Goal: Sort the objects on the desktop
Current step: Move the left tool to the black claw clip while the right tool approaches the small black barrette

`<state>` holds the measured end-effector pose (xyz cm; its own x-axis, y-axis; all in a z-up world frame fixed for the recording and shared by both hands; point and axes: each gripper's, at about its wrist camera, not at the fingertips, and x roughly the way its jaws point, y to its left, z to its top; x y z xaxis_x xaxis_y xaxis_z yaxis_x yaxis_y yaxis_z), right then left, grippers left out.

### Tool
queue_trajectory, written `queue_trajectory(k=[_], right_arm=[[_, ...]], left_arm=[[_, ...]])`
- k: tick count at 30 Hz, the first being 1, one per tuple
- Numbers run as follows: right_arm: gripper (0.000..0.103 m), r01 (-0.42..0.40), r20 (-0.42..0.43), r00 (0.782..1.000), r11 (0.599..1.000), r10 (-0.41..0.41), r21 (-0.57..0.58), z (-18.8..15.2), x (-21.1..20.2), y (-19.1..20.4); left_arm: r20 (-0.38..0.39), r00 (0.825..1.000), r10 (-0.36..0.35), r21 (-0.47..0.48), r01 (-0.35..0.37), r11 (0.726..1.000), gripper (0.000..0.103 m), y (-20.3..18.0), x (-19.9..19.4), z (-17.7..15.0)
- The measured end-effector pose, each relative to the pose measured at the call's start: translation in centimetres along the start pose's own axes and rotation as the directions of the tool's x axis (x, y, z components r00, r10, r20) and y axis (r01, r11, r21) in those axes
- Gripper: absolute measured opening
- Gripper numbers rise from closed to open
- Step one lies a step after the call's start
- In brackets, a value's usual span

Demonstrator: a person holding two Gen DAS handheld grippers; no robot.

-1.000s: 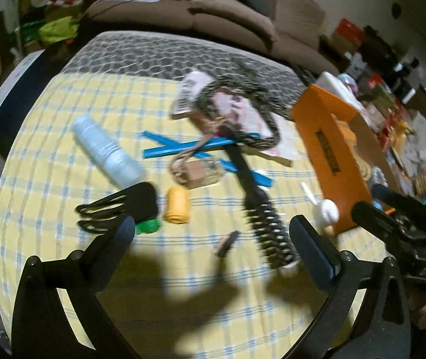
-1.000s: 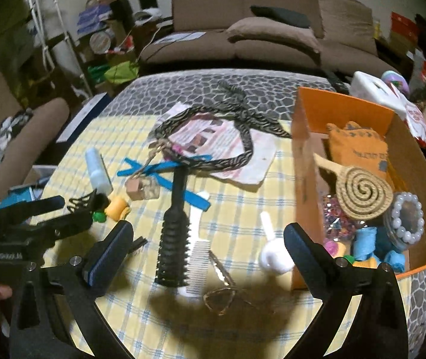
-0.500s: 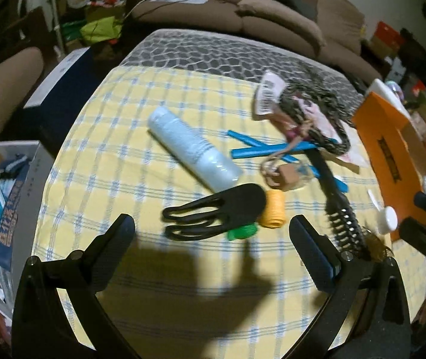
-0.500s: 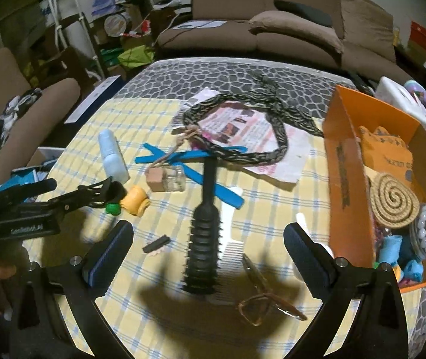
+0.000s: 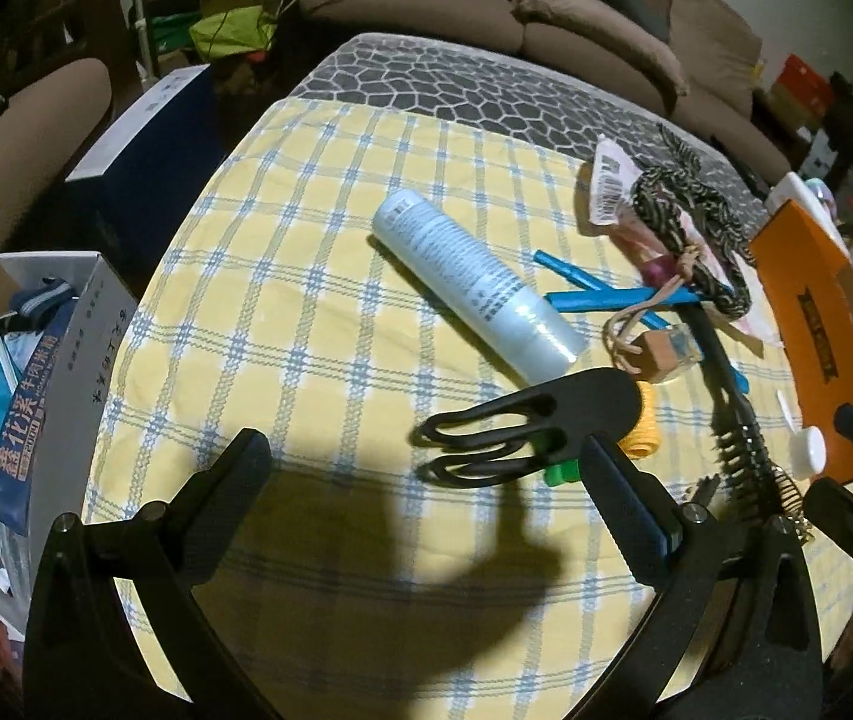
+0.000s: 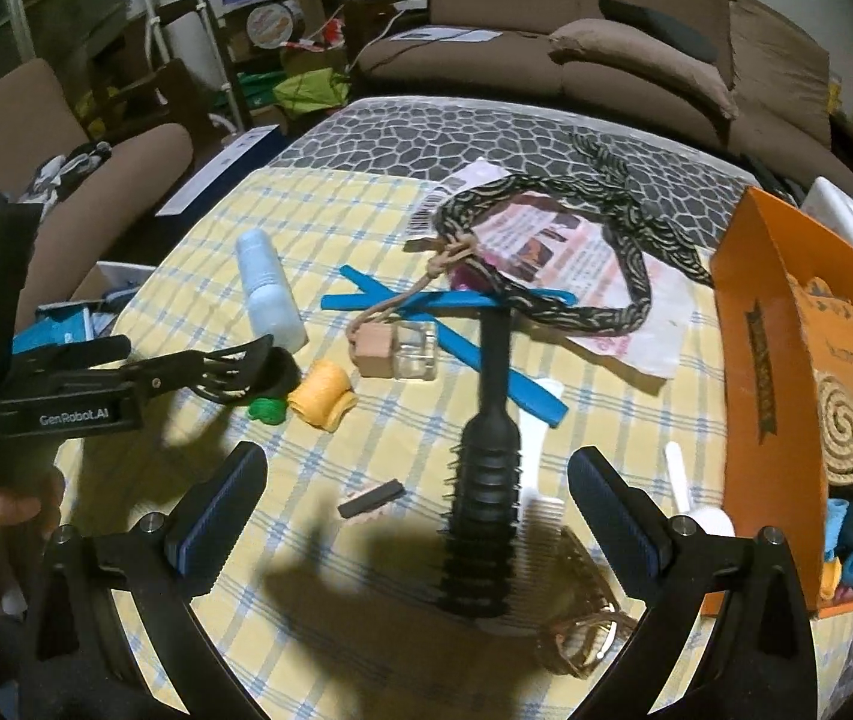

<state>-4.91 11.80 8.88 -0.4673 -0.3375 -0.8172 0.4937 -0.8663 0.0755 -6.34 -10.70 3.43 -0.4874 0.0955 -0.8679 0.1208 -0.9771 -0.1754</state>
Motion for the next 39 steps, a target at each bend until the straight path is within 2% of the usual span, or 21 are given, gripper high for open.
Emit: queue_trajectory(k=[1,3,4,6,9,12,15,21,26,28,29,30,33,38,39], right_arm=[[0.102,-0.003,0.0,1.0,1.0,0.003,0.0,0.0,0.1,0.1],[0.101,-0.019,0.002,1.0,1.0,0.019,0.001,0.0,0.3,0.2],[0.1,-0.029,0.003,1.0,1.0,0.029,0.003,0.1,0.4,0.3],[0.094,-0.052,0.002,0.999,0.999,0.052,0.007,0.2,0.6,0.4],[0.086,-0.085,-0.003,0.996,0.996,0.085,0.007,0.1,0.9,0.7],[0.085,-0.091,-0.011,0.996,0.996,0.091,0.0,0.1,1.3,0.9],[0.085,-0.095,-0.014,0.995,0.995,0.095,0.005,0.1,1.5,0.9],[0.085,-0.107,0.007,0.994,0.993,0.107,0.041,0.3,0.9,-0.3],[0.085,-0.14,0.016,0.99,0.986,0.139,0.086,0.2,0.5,-1.7],[0.082,-0.15,0.016,0.989,0.985,0.15,0.08,0.2,0.4,-1.7],[0.079,-0.154,0.014,0.988,0.985,0.154,0.073,0.1,0.3,-1.6],[0.076,-0.16,0.01,0.987,0.985,0.16,0.064,0.0,0.4,-1.5],[0.069,-0.171,-0.009,0.985,0.985,0.171,0.028,-0.2,0.6,-0.7],[0.064,-0.19,-0.053,0.981,0.98,0.187,-0.058,-0.6,1.5,1.4],[0.064,-0.188,-0.063,0.981,0.98,0.183,-0.072,-0.9,1.7,1.7]], left_arm=[[-0.007,1.0,-0.01,-0.005,0.01,1.0,0.1,0.2,0.2,0.0],[-0.021,0.999,-0.026,-0.022,0.026,0.999,0.088,0.7,0.5,-0.1],[-0.025,0.999,-0.035,-0.03,0.034,0.999,0.086,0.9,0.6,-0.1],[-0.032,0.998,-0.059,-0.051,0.058,0.997,0.08,1.2,0.8,-0.1],[-0.025,0.996,-0.085,-0.062,0.083,0.995,0.079,1.4,0.7,0.0],[-0.003,0.992,-0.123,-0.041,0.122,0.992,0.079,1.0,0.3,0.1],[0.017,0.985,-0.169,0.03,0.169,0.985,0.079,-0.2,-0.2,0.2],[0.003,0.988,-0.156,0.2,0.153,0.968,0.079,-3.2,0.4,-0.2],[0.011,0.994,-0.111,0.314,0.102,0.944,0.079,-4.7,0.9,-1.0],[0.01,0.996,-0.087,0.348,0.078,0.934,0.076,-5.1,1.3,-1.2],[-0.003,0.996,-0.087,0.36,0.082,0.929,0.066,-5.3,1.6,-1.3],[-0.014,0.997,-0.082,0.368,0.082,0.926,0.062,-5.5,1.9,-1.4],[-0.003,0.998,-0.057,0.389,0.054,0.92,0.062,-5.9,2.0,-1.6],[-0.007,0.996,-0.088,0.354,0.085,0.931,0.061,-5.1,1.9,-1.3],[-0.002,0.997,-0.081,0.355,0.077,0.932,0.063,-5.1,2.0,-1.2]])
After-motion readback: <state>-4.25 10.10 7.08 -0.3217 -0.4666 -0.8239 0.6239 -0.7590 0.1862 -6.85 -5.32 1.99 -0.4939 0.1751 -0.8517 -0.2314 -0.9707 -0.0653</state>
